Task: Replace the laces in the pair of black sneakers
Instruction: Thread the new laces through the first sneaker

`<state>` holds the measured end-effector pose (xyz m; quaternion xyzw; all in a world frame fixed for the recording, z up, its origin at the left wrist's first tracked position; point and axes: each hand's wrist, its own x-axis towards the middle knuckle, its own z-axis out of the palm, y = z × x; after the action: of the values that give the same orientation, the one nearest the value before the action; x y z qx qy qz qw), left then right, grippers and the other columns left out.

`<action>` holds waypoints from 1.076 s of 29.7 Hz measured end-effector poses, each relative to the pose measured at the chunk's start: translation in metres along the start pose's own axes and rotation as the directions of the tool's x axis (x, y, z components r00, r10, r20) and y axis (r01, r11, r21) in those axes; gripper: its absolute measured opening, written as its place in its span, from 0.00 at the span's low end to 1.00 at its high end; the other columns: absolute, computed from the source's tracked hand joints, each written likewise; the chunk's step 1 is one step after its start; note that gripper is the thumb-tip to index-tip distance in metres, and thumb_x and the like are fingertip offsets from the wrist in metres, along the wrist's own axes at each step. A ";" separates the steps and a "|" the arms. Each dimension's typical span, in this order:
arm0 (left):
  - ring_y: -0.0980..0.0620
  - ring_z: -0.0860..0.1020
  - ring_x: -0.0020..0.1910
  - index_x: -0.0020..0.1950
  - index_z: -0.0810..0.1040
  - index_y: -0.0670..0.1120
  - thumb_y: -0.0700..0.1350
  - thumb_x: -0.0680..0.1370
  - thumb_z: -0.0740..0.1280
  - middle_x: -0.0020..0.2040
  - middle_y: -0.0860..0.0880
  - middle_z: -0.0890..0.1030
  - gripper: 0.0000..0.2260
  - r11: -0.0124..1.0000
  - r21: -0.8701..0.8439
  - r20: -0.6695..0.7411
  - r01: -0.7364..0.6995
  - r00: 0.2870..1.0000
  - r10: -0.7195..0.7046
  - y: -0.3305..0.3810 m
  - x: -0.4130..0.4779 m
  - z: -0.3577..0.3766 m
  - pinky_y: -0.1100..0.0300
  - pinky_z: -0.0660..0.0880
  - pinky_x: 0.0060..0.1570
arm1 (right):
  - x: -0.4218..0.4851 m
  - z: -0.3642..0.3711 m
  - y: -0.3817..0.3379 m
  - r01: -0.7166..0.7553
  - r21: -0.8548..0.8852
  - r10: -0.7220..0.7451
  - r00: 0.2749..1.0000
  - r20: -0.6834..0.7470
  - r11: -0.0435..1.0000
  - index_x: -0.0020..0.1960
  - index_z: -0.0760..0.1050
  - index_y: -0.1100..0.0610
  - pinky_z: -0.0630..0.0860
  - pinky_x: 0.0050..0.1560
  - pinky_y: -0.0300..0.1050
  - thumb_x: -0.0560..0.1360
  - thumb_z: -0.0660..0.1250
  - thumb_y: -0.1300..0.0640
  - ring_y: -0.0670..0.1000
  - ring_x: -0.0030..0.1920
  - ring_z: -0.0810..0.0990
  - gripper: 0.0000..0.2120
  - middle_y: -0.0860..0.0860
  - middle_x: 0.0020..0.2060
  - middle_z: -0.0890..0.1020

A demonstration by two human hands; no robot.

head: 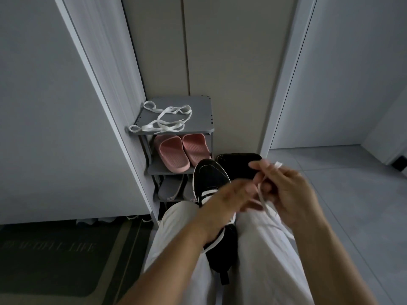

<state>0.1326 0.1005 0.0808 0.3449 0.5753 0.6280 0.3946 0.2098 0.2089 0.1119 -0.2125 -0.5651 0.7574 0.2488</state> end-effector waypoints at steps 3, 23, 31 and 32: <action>0.57 0.77 0.39 0.48 0.76 0.51 0.39 0.72 0.71 0.38 0.54 0.80 0.09 0.995 0.061 -0.034 0.080 0.996 -0.078 -0.026 -0.015 0.012 0.67 0.74 0.47 | 0.003 -0.004 -0.010 -0.019 0.107 0.027 0.997 -0.076 0.994 0.42 0.79 0.61 0.66 0.21 0.31 0.69 0.65 0.53 0.41 0.23 0.71 0.11 0.50 0.26 0.80; 0.51 0.78 0.34 0.46 0.77 0.40 0.41 0.80 0.56 0.30 0.47 0.78 0.11 0.913 -0.394 -0.246 0.109 0.944 -0.219 -0.020 -0.017 -0.001 0.61 0.73 0.39 | -0.038 -0.023 0.052 -0.337 -0.423 0.444 0.877 0.185 0.841 0.41 0.81 0.61 0.61 0.26 0.34 0.73 0.67 0.58 0.43 0.25 0.66 0.07 0.47 0.26 0.78; 0.53 0.81 0.33 0.45 0.77 0.41 0.42 0.81 0.57 0.37 0.46 0.83 0.11 0.928 -0.305 -0.097 0.212 0.963 -0.251 -0.007 0.001 0.008 0.61 0.78 0.32 | -0.031 -0.010 0.060 -0.313 -0.282 0.381 0.894 0.236 0.907 0.42 0.79 0.62 0.64 0.27 0.33 0.67 0.72 0.64 0.44 0.26 0.67 0.05 0.56 0.34 0.76; 0.52 0.81 0.34 0.46 0.76 0.40 0.42 0.81 0.57 0.38 0.45 0.83 0.11 0.925 -0.311 -0.079 0.219 0.964 -0.254 -0.006 0.002 0.007 0.60 0.79 0.30 | -0.030 -0.010 0.062 -0.307 -0.267 0.372 0.895 0.245 0.913 0.40 0.79 0.61 0.64 0.28 0.33 0.64 0.72 0.62 0.44 0.26 0.67 0.05 0.56 0.34 0.76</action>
<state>0.1389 0.1052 0.0753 0.1714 0.5331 0.6749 0.4806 0.2310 0.1829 0.0513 -0.2214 -0.6301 0.7443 0.0010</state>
